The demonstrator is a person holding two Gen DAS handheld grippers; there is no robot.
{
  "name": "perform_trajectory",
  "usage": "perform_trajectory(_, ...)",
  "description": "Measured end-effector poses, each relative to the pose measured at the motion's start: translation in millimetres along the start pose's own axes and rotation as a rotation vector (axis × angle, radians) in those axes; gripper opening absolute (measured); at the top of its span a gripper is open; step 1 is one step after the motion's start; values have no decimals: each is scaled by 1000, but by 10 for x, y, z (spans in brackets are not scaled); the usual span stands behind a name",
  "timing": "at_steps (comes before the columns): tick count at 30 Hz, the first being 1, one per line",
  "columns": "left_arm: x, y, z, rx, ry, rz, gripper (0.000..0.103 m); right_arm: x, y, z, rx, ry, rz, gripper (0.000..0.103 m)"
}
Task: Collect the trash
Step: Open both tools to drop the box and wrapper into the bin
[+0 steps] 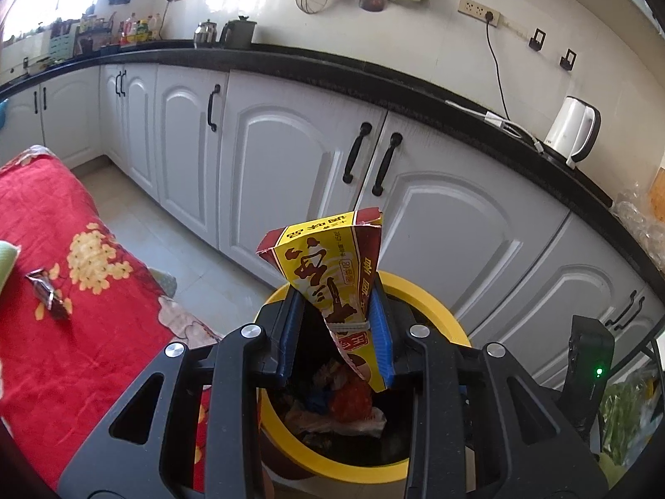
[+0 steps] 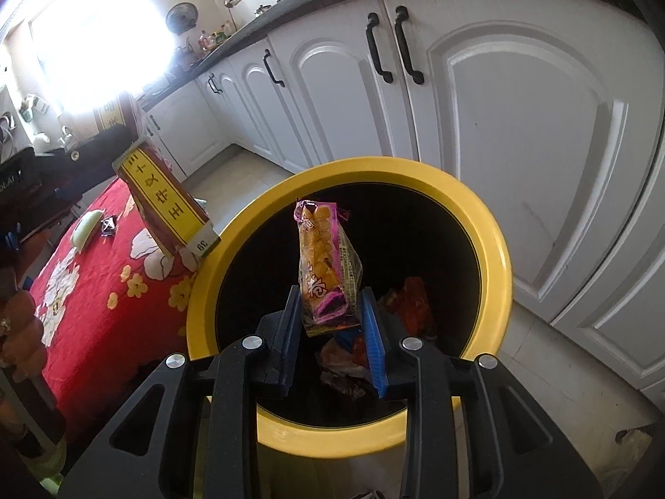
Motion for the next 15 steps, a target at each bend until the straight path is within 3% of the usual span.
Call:
perform_trajectory(3, -34, -36, 28, -14, 16, -7, 26, 23, 10, -4, 6, -8, 11, 44)
perform_trajectory(6, -103, -57, 51, -30, 46, -10, 58, 40, 29, -15, 12, -16, 17, 49)
perform_trajectory(9, -159, -31, 61, -31, 63, -14, 62, 32, 69, -40, 27, -20, 18, 52)
perform_trajectory(13, -246, 61, 39, -16, 91, -23, 88, -2, 128, -82, 50, -17, 16, 58)
perform_trajectory(15, -286, 117, 21, 0, 96, -37, 92, -40, 155, -116, 62, -12, 13, 62)
Point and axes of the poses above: each gripper's, at about its wrist camera, not at the fingertips, and y roughly against the way its jaws point, x to its right, z to its underside, the point moved 5 cm from there along -y, roughly the way its jaws point, and after that the axes turned 3 degrees about x, right-handed, at the moved point
